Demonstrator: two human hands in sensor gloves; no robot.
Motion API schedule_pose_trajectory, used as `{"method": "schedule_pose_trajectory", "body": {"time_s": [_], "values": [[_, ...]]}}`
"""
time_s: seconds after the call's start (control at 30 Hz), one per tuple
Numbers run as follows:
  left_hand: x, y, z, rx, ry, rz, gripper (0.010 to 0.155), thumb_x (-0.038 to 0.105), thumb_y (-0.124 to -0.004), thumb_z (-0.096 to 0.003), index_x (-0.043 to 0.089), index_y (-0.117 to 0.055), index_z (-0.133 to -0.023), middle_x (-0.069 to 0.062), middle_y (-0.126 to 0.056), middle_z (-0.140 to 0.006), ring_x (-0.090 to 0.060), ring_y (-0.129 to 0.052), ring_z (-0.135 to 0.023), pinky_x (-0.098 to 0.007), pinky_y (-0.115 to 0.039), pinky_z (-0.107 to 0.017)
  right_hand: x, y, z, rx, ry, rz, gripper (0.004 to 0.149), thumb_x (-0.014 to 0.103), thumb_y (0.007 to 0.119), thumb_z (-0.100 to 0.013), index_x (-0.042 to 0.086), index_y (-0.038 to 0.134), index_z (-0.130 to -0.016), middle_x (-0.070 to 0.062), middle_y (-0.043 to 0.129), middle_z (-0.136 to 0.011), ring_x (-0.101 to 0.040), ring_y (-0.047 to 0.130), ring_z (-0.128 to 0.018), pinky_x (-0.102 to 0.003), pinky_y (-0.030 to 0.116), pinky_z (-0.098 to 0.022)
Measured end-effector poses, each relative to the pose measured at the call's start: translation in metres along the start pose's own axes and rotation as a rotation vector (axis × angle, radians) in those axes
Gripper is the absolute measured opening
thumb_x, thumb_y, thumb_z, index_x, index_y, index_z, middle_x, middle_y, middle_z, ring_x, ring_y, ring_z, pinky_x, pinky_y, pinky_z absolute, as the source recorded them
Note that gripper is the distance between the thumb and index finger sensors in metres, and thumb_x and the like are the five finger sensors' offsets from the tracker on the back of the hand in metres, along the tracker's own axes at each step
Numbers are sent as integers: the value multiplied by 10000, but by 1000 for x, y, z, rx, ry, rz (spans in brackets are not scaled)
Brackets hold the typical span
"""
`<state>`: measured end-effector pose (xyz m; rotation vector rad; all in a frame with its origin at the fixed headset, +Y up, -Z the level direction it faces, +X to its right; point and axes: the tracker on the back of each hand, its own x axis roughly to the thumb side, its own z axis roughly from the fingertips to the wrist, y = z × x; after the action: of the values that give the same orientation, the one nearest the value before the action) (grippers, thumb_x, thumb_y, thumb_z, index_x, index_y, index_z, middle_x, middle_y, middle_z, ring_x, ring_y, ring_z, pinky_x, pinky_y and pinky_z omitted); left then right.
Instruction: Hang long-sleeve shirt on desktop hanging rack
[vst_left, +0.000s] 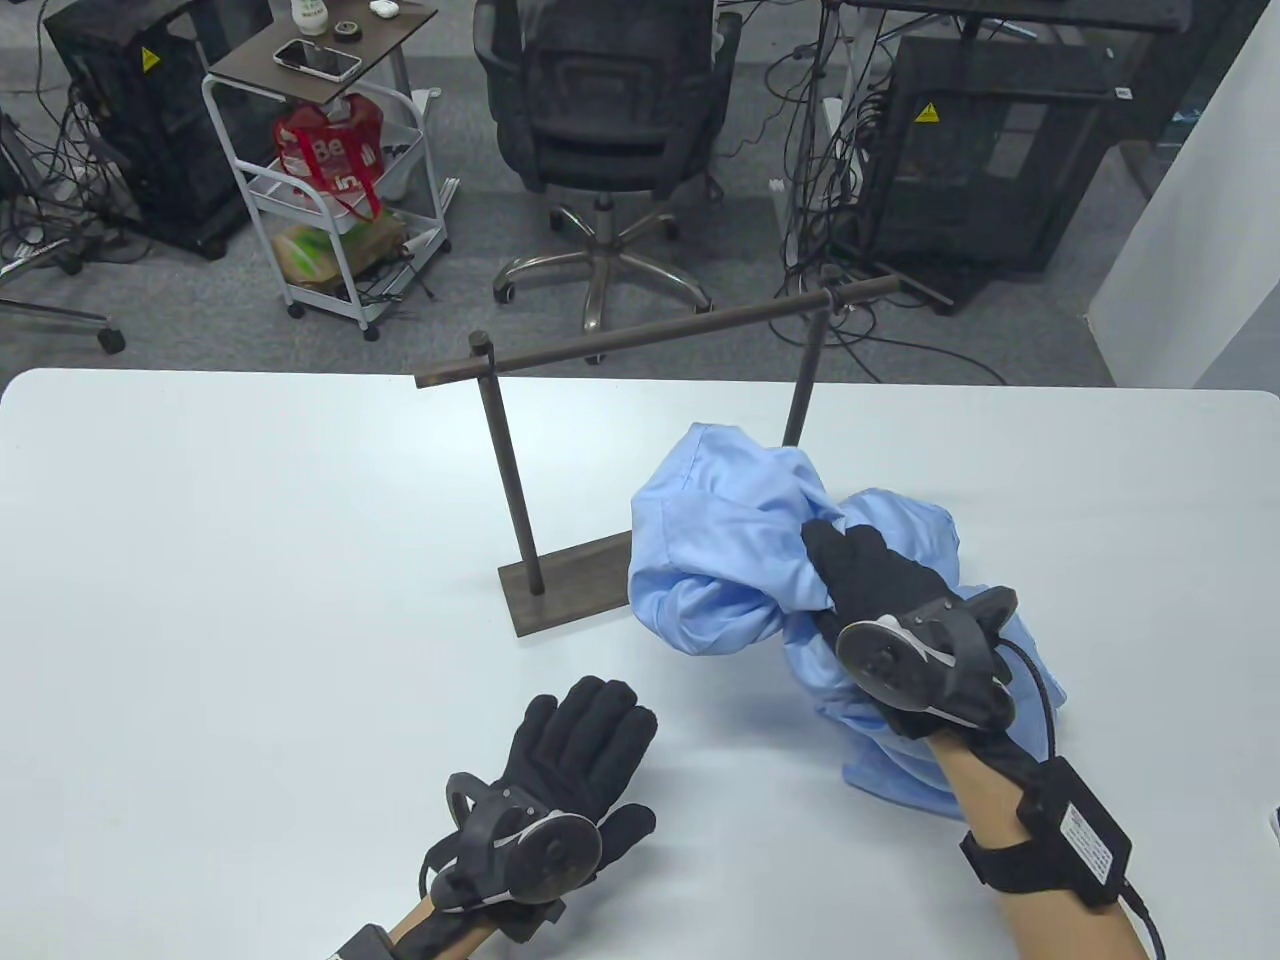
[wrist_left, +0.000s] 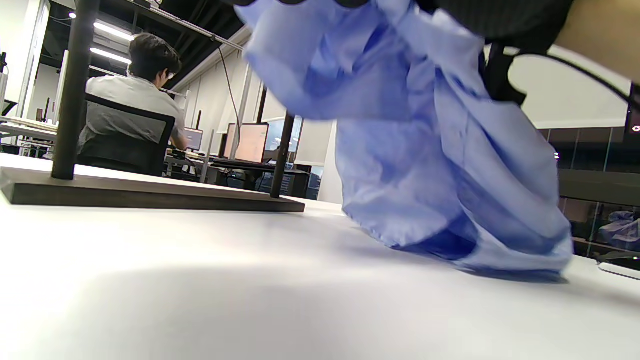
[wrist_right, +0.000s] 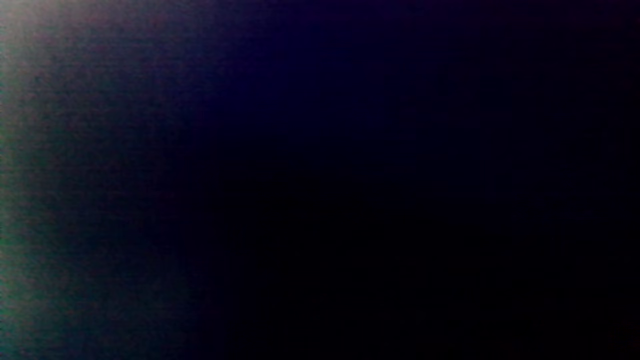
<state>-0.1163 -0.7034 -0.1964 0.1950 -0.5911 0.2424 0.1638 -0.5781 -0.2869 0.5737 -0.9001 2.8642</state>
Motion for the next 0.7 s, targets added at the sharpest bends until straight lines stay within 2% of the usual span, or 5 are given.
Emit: {"method": "schedule_pose_trajectory", "body": {"time_s": [0.17,0.43,0.7], "values": [[0,0,-1,-6,2,-1,844,606,-667,-405,276,-331,-1106,-21,-304,-1189,-300,-359,-1144,-655,-436,-799,6,-45,-23,-166,12,17,503,364,774,-506,173,639,-952,-155,859,-681,-133,881,-244,-391,877,-204],[0,-1,-1,-13,5,4,845,606,-666,-405,275,-332,-1106,-21,-307,-1189,-300,-360,-1144,-655,-435,-799,18,-99,-58,-397,59,23,484,367,779,-512,199,662,-951,-153,864,-686,-130,884,-247,-388,879,-210],[0,-2,-2,-32,4,6,844,606,-666,-405,274,-333,-1106,-21,-309,-1189,-300,-362,-1144,-654,-437,-798,32,-127,-98,-543,105,17,485,371,772,-520,205,650,-958,-149,857,-698,-129,883,-261,-389,877,-225]]}}
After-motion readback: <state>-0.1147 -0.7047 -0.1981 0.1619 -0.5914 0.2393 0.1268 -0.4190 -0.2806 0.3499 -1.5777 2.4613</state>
